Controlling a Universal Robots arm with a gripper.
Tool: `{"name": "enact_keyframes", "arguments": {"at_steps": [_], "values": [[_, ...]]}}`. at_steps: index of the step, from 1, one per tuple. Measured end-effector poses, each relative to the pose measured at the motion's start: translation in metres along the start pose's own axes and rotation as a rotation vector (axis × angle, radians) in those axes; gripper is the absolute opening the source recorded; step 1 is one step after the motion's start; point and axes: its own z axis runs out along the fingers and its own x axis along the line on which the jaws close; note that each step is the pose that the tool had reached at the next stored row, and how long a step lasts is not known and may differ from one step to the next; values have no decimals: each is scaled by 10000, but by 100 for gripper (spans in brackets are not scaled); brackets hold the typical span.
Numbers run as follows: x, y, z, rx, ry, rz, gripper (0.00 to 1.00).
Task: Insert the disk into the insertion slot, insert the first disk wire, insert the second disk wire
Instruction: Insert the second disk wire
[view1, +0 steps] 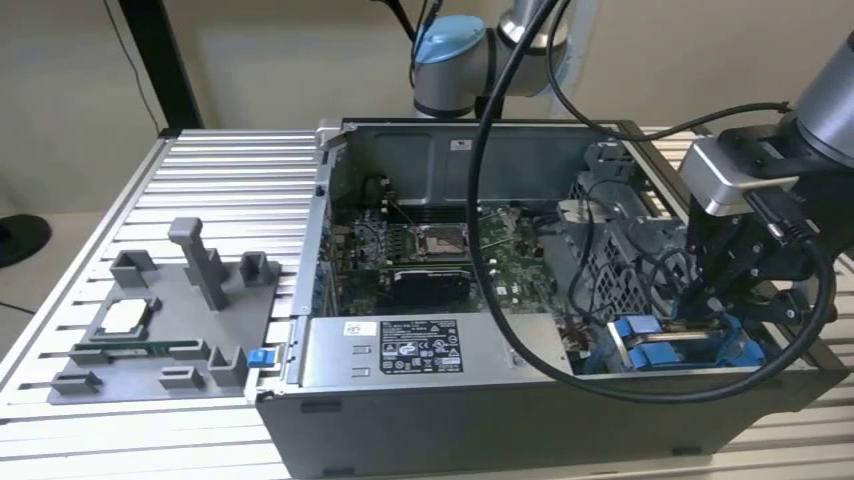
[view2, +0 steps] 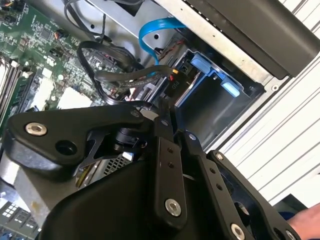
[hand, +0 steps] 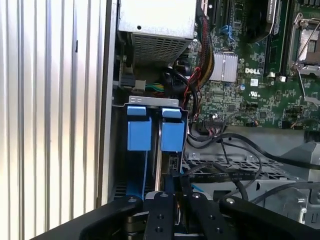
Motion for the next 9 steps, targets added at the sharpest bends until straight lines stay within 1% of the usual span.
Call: {"name": "enact_keyframes", "arguments": {"at_steps": [1,4,7,9], "values": [[1,0,7,7,-1,0,0],[3,1,24,54,-37,-5,0],[5,1,42,123,-82,-13,0],[6,1,52,150,-116,16,0]]}}
